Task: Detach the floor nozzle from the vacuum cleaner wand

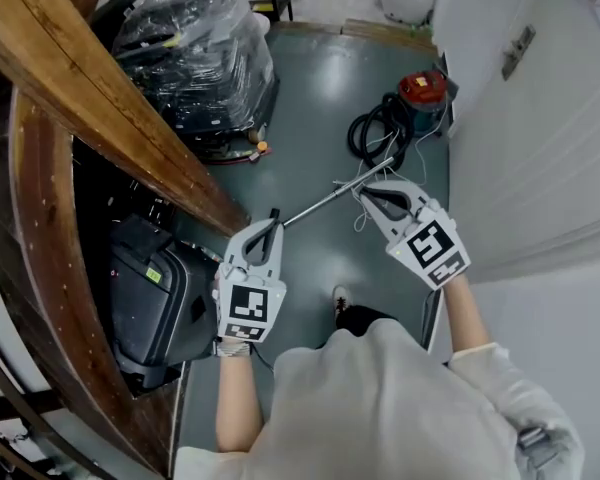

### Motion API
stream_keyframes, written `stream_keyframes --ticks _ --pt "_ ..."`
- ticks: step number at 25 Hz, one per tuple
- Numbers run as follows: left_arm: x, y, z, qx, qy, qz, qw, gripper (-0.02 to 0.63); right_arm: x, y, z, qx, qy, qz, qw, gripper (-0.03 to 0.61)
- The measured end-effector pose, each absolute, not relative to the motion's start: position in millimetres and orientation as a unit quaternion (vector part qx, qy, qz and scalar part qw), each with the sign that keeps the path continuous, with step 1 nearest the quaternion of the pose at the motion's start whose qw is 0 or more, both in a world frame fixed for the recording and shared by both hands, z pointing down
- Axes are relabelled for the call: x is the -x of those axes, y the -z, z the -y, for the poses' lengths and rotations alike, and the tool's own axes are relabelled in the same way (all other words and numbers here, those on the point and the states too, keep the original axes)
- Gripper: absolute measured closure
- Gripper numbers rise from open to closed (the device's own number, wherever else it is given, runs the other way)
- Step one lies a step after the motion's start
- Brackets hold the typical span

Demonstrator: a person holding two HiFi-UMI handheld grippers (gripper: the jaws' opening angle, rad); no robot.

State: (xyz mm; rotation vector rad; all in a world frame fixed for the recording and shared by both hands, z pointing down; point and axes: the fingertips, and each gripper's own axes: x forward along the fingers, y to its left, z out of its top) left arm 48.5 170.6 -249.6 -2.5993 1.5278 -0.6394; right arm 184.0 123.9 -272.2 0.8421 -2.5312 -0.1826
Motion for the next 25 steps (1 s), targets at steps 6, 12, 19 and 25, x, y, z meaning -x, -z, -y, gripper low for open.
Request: stream_keyframes --ticks 6,12,19,25 --pt "-49 244 -134 0.835 0.215 -0.506 0.016 0.615 -190 267 -86 -0.3 0.075 0.919 0.245 0.548" --pt "-55 249 -99 0.83 0.202 -0.519 0.008 0.615 -195 266 -54 -0.282 0.073 0.925 0.245 0.548" --pt "-61 243 -77 0.818 0.212 -0.535 -0.003 0.614 -191 257 -29 -0.253 0.073 0.934 0.241 0.548" --pt "-52 231 -75 0.808 0.224 -0.544 -0.024 0.614 -183 250 -25 -0.234 0.073 0.938 0.245 0.548"
